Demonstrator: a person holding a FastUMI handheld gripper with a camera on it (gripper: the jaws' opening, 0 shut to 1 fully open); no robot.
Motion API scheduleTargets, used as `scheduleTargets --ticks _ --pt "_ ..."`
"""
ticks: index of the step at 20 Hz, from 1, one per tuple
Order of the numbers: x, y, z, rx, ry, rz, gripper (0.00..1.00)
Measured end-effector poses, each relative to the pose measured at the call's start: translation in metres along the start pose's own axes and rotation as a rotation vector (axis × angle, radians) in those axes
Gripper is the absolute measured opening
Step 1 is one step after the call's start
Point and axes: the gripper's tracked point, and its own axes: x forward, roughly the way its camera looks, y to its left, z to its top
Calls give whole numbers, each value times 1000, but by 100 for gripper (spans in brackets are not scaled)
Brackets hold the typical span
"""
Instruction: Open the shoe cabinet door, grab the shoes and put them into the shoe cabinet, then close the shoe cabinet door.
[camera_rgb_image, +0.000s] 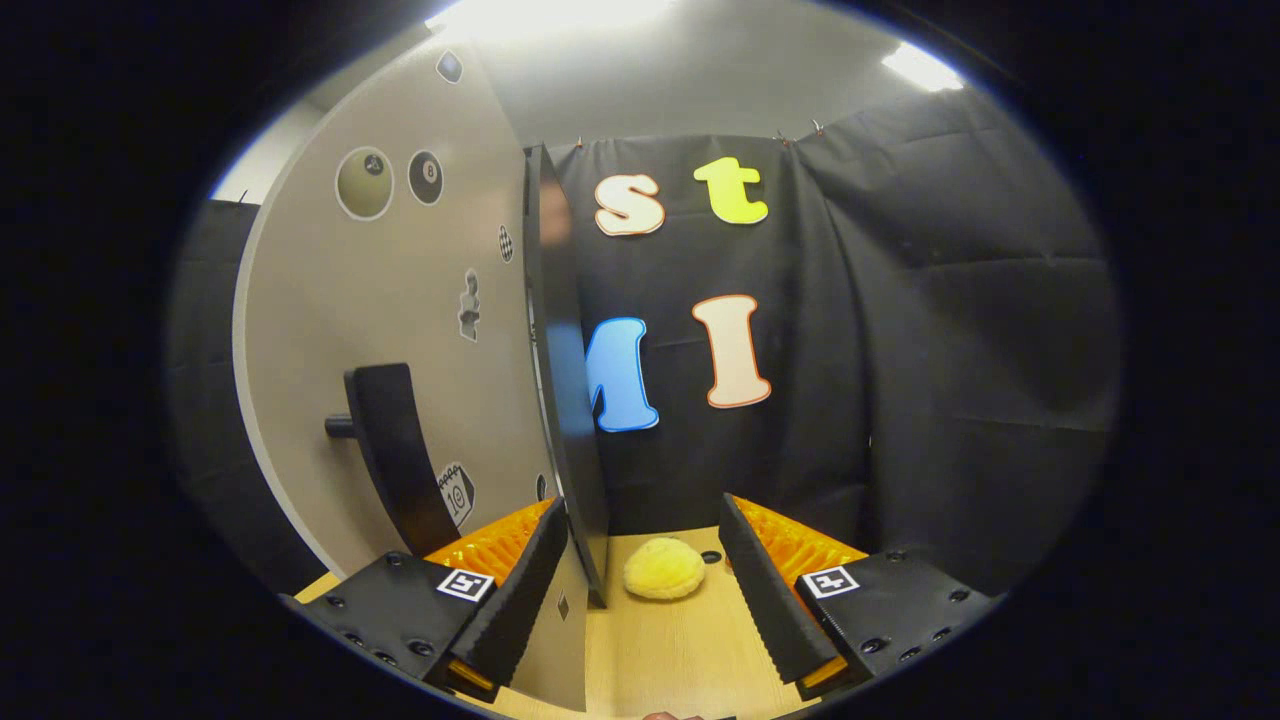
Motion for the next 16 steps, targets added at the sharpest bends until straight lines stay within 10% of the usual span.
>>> scheduleTargets --ticks 16 --pt "-14 96 -3 -26 -14 -32 96"
